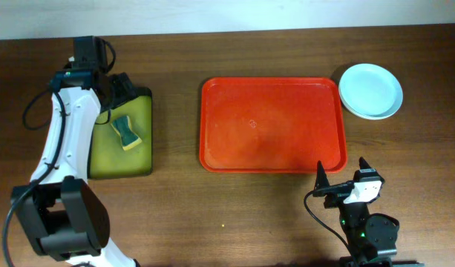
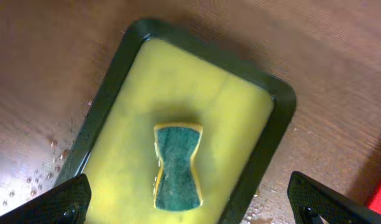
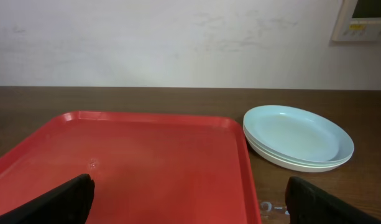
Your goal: Clean dirty plates on tray and stack at the side
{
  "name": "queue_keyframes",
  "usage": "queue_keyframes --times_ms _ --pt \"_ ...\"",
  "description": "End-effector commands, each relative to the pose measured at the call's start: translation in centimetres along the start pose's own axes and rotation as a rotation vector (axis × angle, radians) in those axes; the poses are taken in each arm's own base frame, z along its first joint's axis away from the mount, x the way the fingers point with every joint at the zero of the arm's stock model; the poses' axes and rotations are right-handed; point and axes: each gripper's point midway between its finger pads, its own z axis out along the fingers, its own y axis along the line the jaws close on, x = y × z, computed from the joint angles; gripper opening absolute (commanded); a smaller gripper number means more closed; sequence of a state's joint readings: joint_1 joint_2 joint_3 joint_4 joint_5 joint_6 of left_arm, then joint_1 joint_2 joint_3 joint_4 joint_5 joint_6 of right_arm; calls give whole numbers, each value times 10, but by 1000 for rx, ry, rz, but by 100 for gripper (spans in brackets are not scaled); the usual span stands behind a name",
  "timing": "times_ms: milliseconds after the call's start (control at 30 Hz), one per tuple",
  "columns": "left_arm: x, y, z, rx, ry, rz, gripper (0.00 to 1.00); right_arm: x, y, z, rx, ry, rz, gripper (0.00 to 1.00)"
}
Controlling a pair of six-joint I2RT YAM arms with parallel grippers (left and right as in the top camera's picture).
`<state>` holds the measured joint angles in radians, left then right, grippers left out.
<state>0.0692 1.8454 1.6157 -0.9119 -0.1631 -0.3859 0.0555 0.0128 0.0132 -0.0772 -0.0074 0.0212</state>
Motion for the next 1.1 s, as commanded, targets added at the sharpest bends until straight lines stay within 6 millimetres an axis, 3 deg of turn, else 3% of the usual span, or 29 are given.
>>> queue_keyframes --times_ms 0,100,167,267,433,733,833,933,1067 --pt "-4 -24 -44 145 -130 199 99 2 1 0 0 1 -7 99" --pt "25 -29 -99 346 -386 299 99 2 1 0 0 2 -7 99" --pt "61 -21 -133 435 -586 387 99 2 1 0 0 1 -7 99" --pt "102 -1 -157 435 -757 485 99 2 1 0 0 2 -7 99" --pt "154 20 -141 445 -880 471 99 2 1 0 0 2 -7 99" --pt "154 33 -141 422 -1232 398 99 2 1 0 0 1 -7 99" --pt "156 47 -129 346 -1191 356 99 2 1 0 0 1 -7 99" --pt "169 51 -98 311 -1053 367 99 2 1 0 0 1 -7 99" --pt "171 53 -94 396 -997 196 99 2 1 0 0 1 -7 99"
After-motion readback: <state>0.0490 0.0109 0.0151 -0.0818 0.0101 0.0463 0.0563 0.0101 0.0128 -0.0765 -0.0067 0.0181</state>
